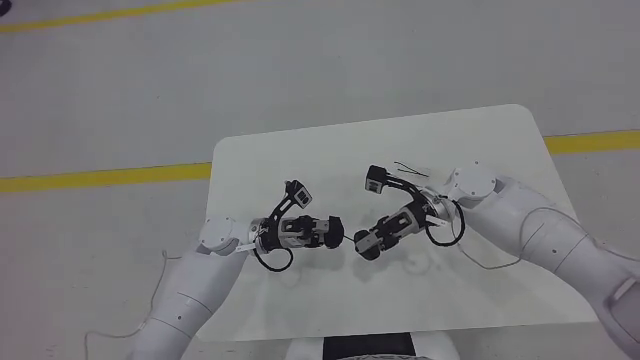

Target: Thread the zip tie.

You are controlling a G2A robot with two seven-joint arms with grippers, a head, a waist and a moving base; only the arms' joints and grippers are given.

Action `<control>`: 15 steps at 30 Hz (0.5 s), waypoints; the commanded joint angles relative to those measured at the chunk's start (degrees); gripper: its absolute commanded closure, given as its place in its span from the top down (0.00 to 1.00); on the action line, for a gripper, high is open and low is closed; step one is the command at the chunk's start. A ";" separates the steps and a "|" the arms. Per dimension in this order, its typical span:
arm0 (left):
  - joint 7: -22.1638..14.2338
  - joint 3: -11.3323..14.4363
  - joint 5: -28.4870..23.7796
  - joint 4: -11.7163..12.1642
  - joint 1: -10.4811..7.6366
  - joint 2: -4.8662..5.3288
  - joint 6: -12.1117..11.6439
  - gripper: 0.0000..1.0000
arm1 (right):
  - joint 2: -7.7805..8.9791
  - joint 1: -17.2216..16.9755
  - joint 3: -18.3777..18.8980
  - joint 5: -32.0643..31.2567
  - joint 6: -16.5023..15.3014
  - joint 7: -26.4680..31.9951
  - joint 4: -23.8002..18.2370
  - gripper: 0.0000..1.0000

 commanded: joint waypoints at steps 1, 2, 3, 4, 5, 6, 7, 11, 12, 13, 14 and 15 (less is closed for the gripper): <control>0.03 0.14 0.07 0.12 -0.10 0.02 0.01 0.13 | -0.12 -0.10 0.23 -0.06 0.00 0.00 0.12 0.00; 0.06 0.21 0.11 0.16 -0.15 0.03 0.01 0.13 | -0.17 -0.12 0.31 -0.12 0.00 0.00 0.20 0.00; 0.07 0.31 0.12 0.18 -0.22 0.04 0.03 0.13 | -0.25 -0.15 0.41 -0.17 0.00 0.00 0.23 0.00; 0.10 0.39 0.13 0.21 -0.27 0.05 0.03 0.14 | -0.31 -0.17 0.49 -0.17 0.00 0.00 0.23 0.00; 0.10 0.48 0.12 0.23 -0.31 0.05 0.03 0.14 | -0.37 -0.18 0.56 -0.20 0.00 0.00 0.25 0.00; 0.10 0.59 0.08 0.27 -0.37 0.05 0.02 0.14 | -0.45 -0.21 0.64 -0.28 0.00 0.00 0.28 0.00; 0.04 0.70 -0.03 0.31 -0.41 0.04 0.05 0.14 | -0.52 -0.24 0.69 -0.33 0.00 0.00 0.30 0.00; -0.08 1.10 -0.30 0.62 -0.67 0.02 -0.02 0.13 | -0.82 -0.27 0.62 -0.62 0.00 0.00 0.64 0.00; -0.11 1.20 -0.35 0.71 -0.75 0.02 -0.05 0.13 | -0.92 -0.28 0.57 -0.62 0.00 0.00 0.82 0.00; -0.13 1.27 -0.38 0.76 -0.81 0.02 -0.06 0.13 | -0.99 -0.26 0.54 -0.63 0.00 0.00 0.94 0.00; -0.15 1.35 -0.41 0.79 -0.86 0.02 -0.08 0.13 | -1.06 -0.25 0.50 -0.62 0.00 0.00 1.06 0.00; -0.17 1.41 -0.41 0.83 -0.91 0.02 -0.09 0.14 | -1.12 -0.22 0.43 -0.63 0.00 0.00 1.19 0.00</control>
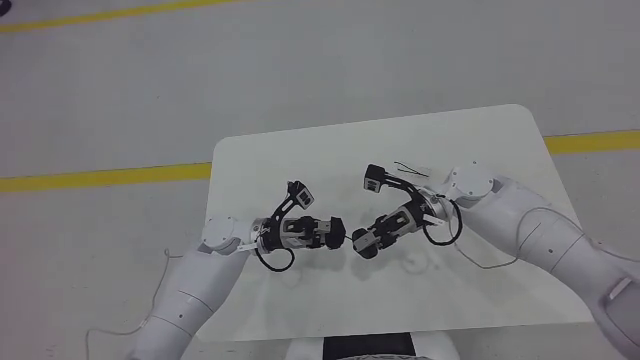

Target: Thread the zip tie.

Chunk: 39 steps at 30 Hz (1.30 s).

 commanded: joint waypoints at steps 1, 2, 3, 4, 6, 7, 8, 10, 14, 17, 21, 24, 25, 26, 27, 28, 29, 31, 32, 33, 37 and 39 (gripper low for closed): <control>-0.02 0.16 -0.03 0.08 -0.12 0.01 -0.04 0.14 | -0.15 0.09 -0.13 -0.02 0.00 0.00 0.27 0.00; -0.01 0.21 -0.04 0.11 -0.15 0.02 -0.07 0.14 | -0.21 0.13 -0.16 -0.02 0.00 0.00 0.37 0.00; 0.03 0.29 -0.03 0.11 -0.16 0.02 -0.12 0.14 | -0.26 0.17 -0.18 -0.01 0.00 0.00 0.47 0.00; 0.06 0.38 0.00 0.10 -0.15 0.02 -0.16 0.13 | -0.31 0.20 -0.17 -0.01 0.00 0.00 0.59 0.00; 0.13 0.58 0.07 0.11 -0.13 0.03 -0.23 0.12 | -0.44 0.21 -0.14 0.01 0.00 0.00 0.86 0.00; 0.17 0.66 0.09 0.16 -0.13 0.04 -0.28 0.12 | -0.49 0.19 -0.13 0.02 0.00 0.00 0.97 0.00; 0.23 0.73 0.10 0.24 -0.14 0.04 -0.41 0.12 | -0.56 0.15 -0.13 0.02 0.00 0.00 1.13 0.00; 0.25 0.85 0.03 0.30 -0.18 0.04 -0.58 0.09 | -0.67 0.08 -0.18 -0.01 0.00 0.00 1.48 0.00; 0.22 1.22 -0.04 0.46 -0.38 0.02 -0.76 0.07 | -0.92 0.14 -0.22 0.10 0.00 0.00 2.13 0.00; 0.18 1.41 -0.16 0.63 -0.62 0.01 -0.85 0.07 | -1.09 0.25 -0.26 0.06 0.00 0.00 2.46 0.00; 0.13 1.71 -0.17 0.88 -0.91 0.02 -0.82 0.03 | -1.29 0.35 -0.32 0.14 0.00 0.00 2.74 0.00; 0.22 1.89 -0.27 1.13 -1.07 0.02 -0.79 0.00 | -1.40 0.34 -0.30 0.26 0.00 0.00 2.84 0.00; 0.23 1.94 -0.29 1.16 -1.11 0.02 -0.80 0.00 | -1.43 0.33 -0.27 0.27 0.00 0.00 2.87 0.00; 0.25 1.98 -0.33 1.21 -1.13 0.02 -0.81 0.00 | -1.46 0.32 -0.25 0.28 0.00 0.00 2.88 0.00; 0.26 2.02 -0.36 1.25 -1.15 0.03 -0.81 0.00 | -1.48 0.32 -0.22 0.29 0.00 0.00 2.88 0.00; 0.27 2.07 -0.37 1.29 -1.19 0.04 -0.82 0.00 | -1.51 0.32 -0.17 0.27 0.00 0.00 2.90 0.00; 0.27 2.10 -0.40 1.33 -1.20 0.05 -0.83 0.00 | -1.53 0.31 -0.14 0.24 0.00 0.00 2.91 0.00; 0.31 2.19 -0.49 1.45 -1.25 0.05 -0.88 0.00 | -1.56 0.31 -0.02 0.23 0.00 0.00 2.88 0.05; 0.34 2.23 -0.55 1.50 -1.26 0.06 -0.90 0.00 | -1.57 0.31 0.03 0.19 0.00 0.00 2.81 0.33; 0.41 2.24 -0.64 1.60 -1.27 0.06 -0.94 0.00 | -1.56 0.31 0.15 0.11 0.00 0.00 2.74 0.96; 0.84 1.84 -1.02 2.27 -1.48 0.15 -1.29 0.00 | -1.30 0.11 0.95 -0.40 0.00 0.00 2.04 1.00; 1.59 1.45 -0.42 2.51 -1.51 0.28 -1.76 0.00 | -0.96 -0.06 1.80 -0.98 0.00 0.00 2.04 1.00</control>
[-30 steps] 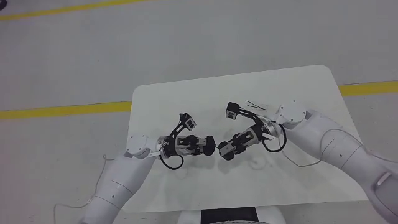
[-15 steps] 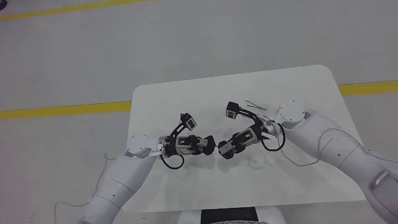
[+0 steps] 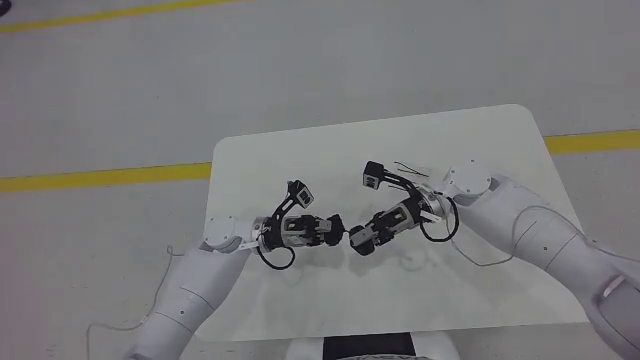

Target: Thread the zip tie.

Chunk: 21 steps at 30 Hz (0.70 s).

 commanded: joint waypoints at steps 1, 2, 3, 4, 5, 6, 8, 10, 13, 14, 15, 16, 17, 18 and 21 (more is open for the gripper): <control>1.02 -0.41 0.79 0.15 0.04 0.14 -0.50 0.00 | 0.36 -0.20 0.88 -0.52 0.00 0.00 -0.02 1.00; 1.21 -0.53 0.85 0.08 0.11 0.19 -0.57 0.00 | 0.56 -0.33 1.32 -0.72 0.00 0.00 -0.05 1.00; 1.50 -0.76 0.93 0.08 0.20 0.26 -0.72 0.00 | 0.84 -0.54 1.87 -1.03 0.00 0.00 -0.17 1.00; 1.83 -0.93 1.10 0.11 0.27 0.32 -0.86 0.00 | 1.07 -0.69 2.38 -1.24 0.00 0.00 -0.17 1.00; 2.00 -1.07 1.12 0.11 0.34 0.37 -0.92 0.00 | 1.33 -0.87 2.92 -1.39 0.00 0.00 -0.16 1.00; 2.37 -1.29 1.24 0.21 0.39 0.43 -1.08 0.00 | 1.59 -1.06 3.51 -1.55 0.00 0.00 -0.10 1.00; 3.81 -1.75 2.07 0.28 0.54 0.57 -1.66 0.00 | 2.20 -1.56 4.98 -2.07 0.00 0.00 0.08 1.00; 6.81 -2.24 3.73 0.17 0.83 0.71 -2.36 0.00 | 2.78 -2.10 6.67 -3.03 0.00 0.00 0.59 1.00; 11.79 -2.84 7.17 -0.46 1.30 0.92 -3.12 0.00 | 3.55 -3.05 9.20 -6.40 0.00 -3.46 1.25 1.00; 13.52 -3.05 8.69 -0.69 1.45 1.01 -3.39 0.00 | 3.82 -3.32 9.85 -8.08 0.00 -5.11 1.22 1.00; 15.80 -3.29 10.86 -0.79 1.62 1.13 -3.73 0.00 | 4.08 -3.69 10.46 -9.59 0.07 -6.81 0.88 1.00; 18.41 -3.45 13.60 -1.06 1.81 1.24 -4.02 0.00 | 4.33 -4.17 11.13 -10.58 0.02 -8.27 0.28 1.00; 20.87 -3.44 15.59 -2.15 2.32 1.28 -4.02 0.00 | 4.66 -4.91 12.04 -11.45 0.00 -9.77 -0.65 1.00; 22.09 -3.59 15.64 -3.11 2.80 1.26 -4.02 0.00 | 4.92 -5.37 12.85 -12.45 0.00 -11.04 -1.40 1.00; 22.62 -3.76 15.63 -3.59 3.11 1.26 -4.02 0.00 | 5.00 -5.56 13.15 -12.73 0.00 -11.50 -1.67 1.00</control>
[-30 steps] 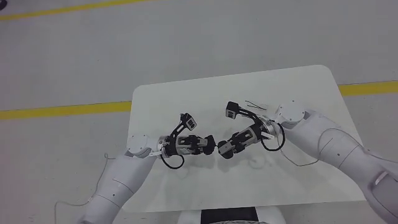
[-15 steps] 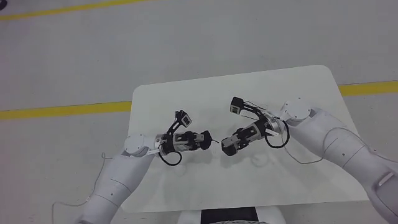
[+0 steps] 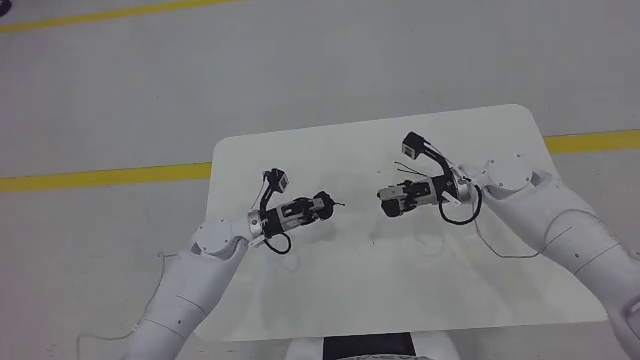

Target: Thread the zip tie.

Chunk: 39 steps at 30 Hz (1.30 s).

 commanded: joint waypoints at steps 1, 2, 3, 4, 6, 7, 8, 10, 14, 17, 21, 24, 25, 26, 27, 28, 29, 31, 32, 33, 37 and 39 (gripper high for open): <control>-0.15 0.00 -0.17 0.07 -0.03 0.00 0.02 0.00 | -0.02 0.06 -0.10 0.14 0.00 0.33 0.10 1.00; -0.15 0.00 -0.17 0.07 -0.03 0.00 0.02 0.00 | -0.02 0.06 -0.10 0.14 0.00 0.33 0.10 1.00; -0.15 0.00 -0.17 0.07 -0.03 0.00 0.02 0.00 | -0.02 0.06 -0.10 0.14 0.00 0.33 0.10 1.00; -0.15 0.00 -0.17 0.07 -0.03 0.00 0.02 0.00 | -0.02 0.06 -0.10 0.14 0.00 0.33 0.10 1.00; -0.15 0.00 -0.17 0.07 -0.03 0.00 0.02 0.00 | -0.02 0.06 -0.10 0.14 0.00 0.33 0.10 1.00; -0.15 0.00 -0.17 0.07 -0.03 0.00 0.02 0.00 | -0.02 0.06 -0.10 0.14 0.00 0.33 0.10 1.00; 0.35 -0.03 0.32 0.11 -0.07 0.01 0.05 0.00 | -0.02 0.06 -0.10 0.14 0.00 0.33 0.10 1.00; 4.54 -0.24 5.44 -1.68 0.08 0.08 0.02 0.00 | -0.02 0.06 -0.10 0.14 0.00 0.33 0.10 1.00; 10.10 -2.55 11.57 -5.69 2.30 0.31 0.02 0.00 | -0.02 0.06 -0.10 0.14 0.00 0.33 0.10 1.00; 13.77 -4.06 16.11 -9.04 4.25 0.33 0.02 0.00 | -0.02 0.06 -0.10 0.14 0.00 0.33 0.10 1.00; 19.01 -5.45 23.06 -12.27 6.62 0.31 0.02 0.00 | -0.02 0.06 -0.10 0.14 0.00 0.33 0.10 1.00; 23.94 -5.72 30.39 -14.52 8.12 0.35 0.02 0.00 | -0.02 0.06 -0.10 0.14 0.00 0.33 0.10 1.00; 25.25 -5.60 30.64 -15.46 8.53 0.29 0.02 0.00 | -0.02 0.06 -0.10 0.14 0.00 0.33 0.10 1.00; 26.29 -5.63 31.05 -15.90 8.92 0.28 0.02 0.00 | -0.02 0.06 -0.10 0.14 0.00 0.33 0.10 1.00; 26.29 -5.63 31.05 -15.90 8.92 0.28 0.02 0.00 | -0.02 0.06 -0.10 0.14 0.00 0.33 0.10 1.00; 26.29 -5.63 31.05 -15.90 8.92 0.28 0.02 0.00 | -0.02 0.06 -0.10 0.14 0.00 0.33 0.10 1.00; 26.29 -5.63 31.05 -15.90 8.92 0.28 0.02 0.00 | -0.02 0.06 -0.10 0.14 0.00 0.33 0.10 1.00; 26.29 -5.63 31.05 -15.90 8.92 0.28 0.02 0.00 | -0.02 0.06 -0.10 0.14 0.00 0.33 0.10 1.00; 26.29 -5.63 31.05 -15.90 8.92 0.28 0.02 0.00 | -0.02 0.06 -0.10 0.14 0.00 0.33 0.10 1.00; 26.29 -5.63 31.05 -15.90 8.92 0.28 0.02 0.00 | -0.02 0.06 -0.10 0.14 0.00 0.33 0.10 1.00; 27.21 -5.40 30.77 -16.00 8.93 0.18 0.02 0.00 | -0.02 0.06 -0.10 0.14 0.00 0.33 0.10 1.00; 27.86 -5.86 31.28 -16.13 8.99 0.25 0.02 0.00 | -0.02 0.06 -0.10 0.14 0.00 0.33 0.10 1.00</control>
